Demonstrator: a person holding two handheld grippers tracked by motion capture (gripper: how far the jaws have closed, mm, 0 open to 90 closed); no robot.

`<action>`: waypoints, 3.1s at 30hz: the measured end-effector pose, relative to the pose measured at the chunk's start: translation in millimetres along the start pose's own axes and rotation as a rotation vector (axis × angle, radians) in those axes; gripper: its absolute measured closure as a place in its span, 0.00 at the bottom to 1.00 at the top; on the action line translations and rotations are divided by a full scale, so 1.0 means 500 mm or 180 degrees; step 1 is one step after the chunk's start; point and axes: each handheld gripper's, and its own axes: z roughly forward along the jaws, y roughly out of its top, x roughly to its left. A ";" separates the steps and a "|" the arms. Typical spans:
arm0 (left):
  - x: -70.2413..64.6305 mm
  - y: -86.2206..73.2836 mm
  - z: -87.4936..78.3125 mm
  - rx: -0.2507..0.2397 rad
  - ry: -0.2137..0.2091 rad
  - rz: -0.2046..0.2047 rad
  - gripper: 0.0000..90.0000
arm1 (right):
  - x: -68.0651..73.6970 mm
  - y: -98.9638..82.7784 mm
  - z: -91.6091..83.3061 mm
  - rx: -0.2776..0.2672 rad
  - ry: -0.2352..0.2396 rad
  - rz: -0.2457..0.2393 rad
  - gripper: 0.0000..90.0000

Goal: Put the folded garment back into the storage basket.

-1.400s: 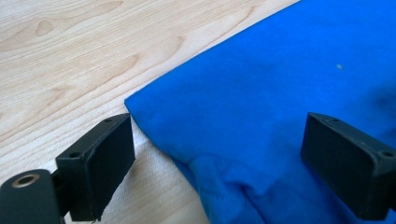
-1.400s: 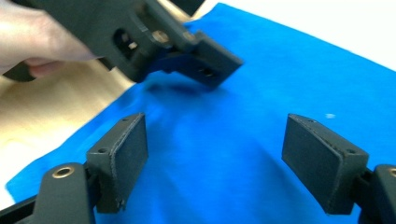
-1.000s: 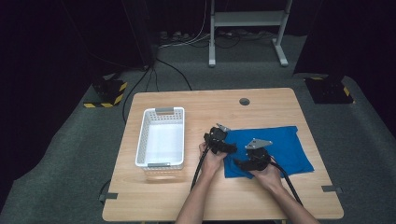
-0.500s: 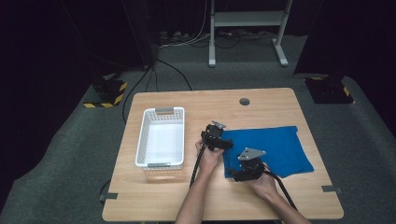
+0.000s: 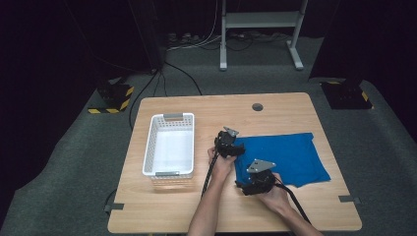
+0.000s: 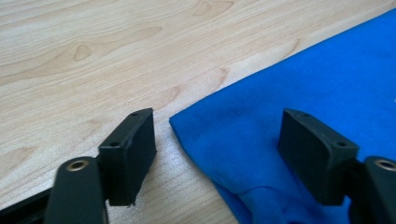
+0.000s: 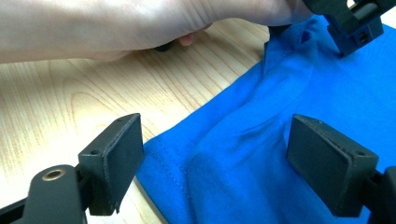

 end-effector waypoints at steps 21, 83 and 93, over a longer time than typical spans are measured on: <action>-0.011 -0.003 -0.004 -0.0056 -0.0033 0.0038 0.53 | 0.000 -0.004 -0.004 -0.0066 -0.0085 0.0047 0.43; -0.008 0.035 -0.039 -0.0258 -0.0595 -0.0195 0.91 | 0.017 0.012 -0.027 -0.0206 -0.0406 -0.0252 0.90; -0.005 0.056 -0.060 -0.0304 -0.0692 -0.0196 0.91 | 0.017 0.028 -0.048 -0.0335 -0.0373 -0.0239 0.90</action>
